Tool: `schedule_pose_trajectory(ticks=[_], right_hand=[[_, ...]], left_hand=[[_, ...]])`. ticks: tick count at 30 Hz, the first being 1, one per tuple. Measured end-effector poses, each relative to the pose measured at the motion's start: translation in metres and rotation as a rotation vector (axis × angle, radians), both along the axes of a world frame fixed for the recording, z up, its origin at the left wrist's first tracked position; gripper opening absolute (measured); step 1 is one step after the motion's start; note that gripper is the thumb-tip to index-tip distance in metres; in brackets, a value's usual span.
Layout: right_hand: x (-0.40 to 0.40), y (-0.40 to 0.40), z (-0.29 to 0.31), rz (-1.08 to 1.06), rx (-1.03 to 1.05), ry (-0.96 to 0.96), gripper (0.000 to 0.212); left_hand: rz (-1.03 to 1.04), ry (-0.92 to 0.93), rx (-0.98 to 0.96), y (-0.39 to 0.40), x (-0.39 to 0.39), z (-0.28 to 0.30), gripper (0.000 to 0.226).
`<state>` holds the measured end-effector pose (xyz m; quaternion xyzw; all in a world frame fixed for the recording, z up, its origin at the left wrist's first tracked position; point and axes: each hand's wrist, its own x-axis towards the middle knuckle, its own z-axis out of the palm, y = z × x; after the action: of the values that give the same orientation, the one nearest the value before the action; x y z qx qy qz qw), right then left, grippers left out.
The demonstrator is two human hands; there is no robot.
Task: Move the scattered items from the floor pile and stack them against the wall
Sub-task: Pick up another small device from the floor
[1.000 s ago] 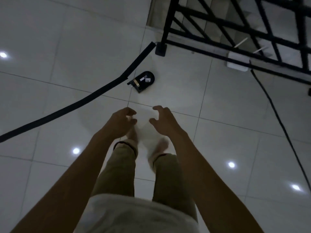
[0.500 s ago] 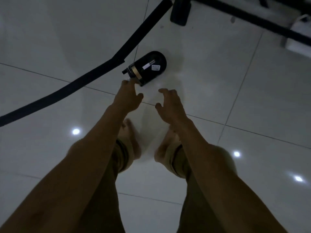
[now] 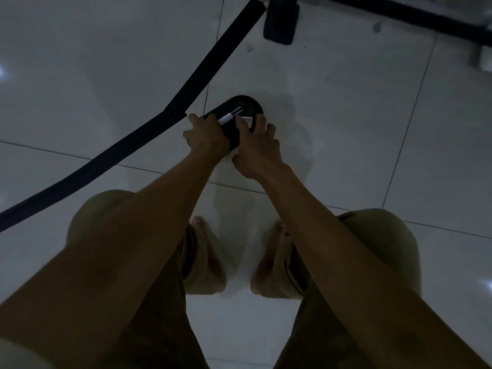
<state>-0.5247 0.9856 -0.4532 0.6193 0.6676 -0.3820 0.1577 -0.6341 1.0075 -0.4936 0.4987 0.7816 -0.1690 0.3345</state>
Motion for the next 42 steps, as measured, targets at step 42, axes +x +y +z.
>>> schedule_pose_trajectory(ticks=[42], right_hand=[[-0.04,-0.429,0.595,1.509,0.228,0.543,0.021]], left_hand=[[1.77,0.134,0.543,-0.585,0.082,0.655,0.058]])
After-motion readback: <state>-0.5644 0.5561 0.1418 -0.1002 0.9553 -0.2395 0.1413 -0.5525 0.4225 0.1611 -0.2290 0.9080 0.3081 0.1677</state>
